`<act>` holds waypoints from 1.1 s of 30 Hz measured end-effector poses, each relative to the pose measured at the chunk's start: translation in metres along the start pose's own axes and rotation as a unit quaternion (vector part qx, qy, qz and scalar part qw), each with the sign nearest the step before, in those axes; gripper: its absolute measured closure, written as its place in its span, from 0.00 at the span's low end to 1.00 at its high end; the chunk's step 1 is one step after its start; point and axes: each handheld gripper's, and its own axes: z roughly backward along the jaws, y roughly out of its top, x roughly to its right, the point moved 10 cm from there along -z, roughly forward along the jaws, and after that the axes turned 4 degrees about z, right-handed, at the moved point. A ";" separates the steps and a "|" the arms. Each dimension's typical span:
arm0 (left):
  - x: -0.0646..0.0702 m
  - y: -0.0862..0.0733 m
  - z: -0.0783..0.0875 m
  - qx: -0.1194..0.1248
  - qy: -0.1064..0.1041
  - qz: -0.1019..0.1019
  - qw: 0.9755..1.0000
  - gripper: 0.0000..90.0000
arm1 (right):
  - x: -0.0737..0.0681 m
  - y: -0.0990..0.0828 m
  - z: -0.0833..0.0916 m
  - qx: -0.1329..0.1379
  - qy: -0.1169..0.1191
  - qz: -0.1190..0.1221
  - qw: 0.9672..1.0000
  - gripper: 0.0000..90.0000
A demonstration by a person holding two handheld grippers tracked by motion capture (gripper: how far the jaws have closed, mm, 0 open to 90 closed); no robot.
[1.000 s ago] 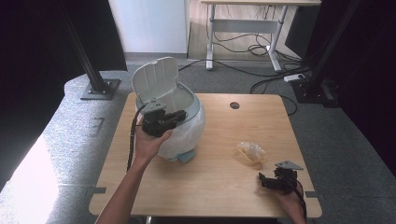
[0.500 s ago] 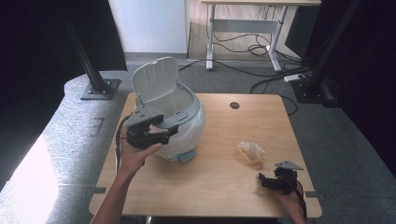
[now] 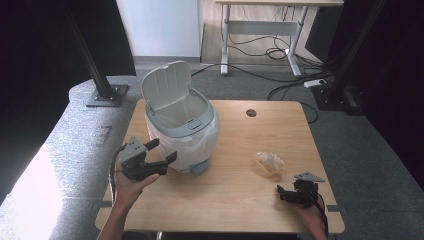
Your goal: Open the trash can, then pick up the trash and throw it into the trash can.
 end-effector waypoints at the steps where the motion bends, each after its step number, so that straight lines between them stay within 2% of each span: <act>1: -0.002 -0.005 -0.001 -0.001 0.000 0.002 1.000 0.24 | 0.000 0.000 0.000 0.000 0.000 0.000 1.000 0.08; 5: -0.010 -0.024 -0.005 -0.007 0.015 0.000 1.000 0.26 | 0.000 0.000 0.000 0.000 0.000 0.000 1.000 0.08; 14: -0.023 -0.071 -0.023 -0.043 0.024 0.014 0.999 0.24 | 0.000 0.000 0.000 0.000 0.000 0.000 1.000 0.08; 18: -0.027 -0.087 -0.029 -0.056 0.030 0.017 0.998 0.24 | 0.000 0.000 0.000 0.000 -0.001 0.000 1.000 0.08; 28: -0.035 -0.115 -0.036 -0.078 0.040 0.022 0.996 0.24 | 0.000 0.000 0.000 0.000 0.000 0.000 1.000 0.08; 33: -0.037 -0.121 -0.039 -0.081 0.044 0.022 0.995 0.24 | 0.002 0.000 0.002 0.006 -0.001 -0.003 1.000 0.13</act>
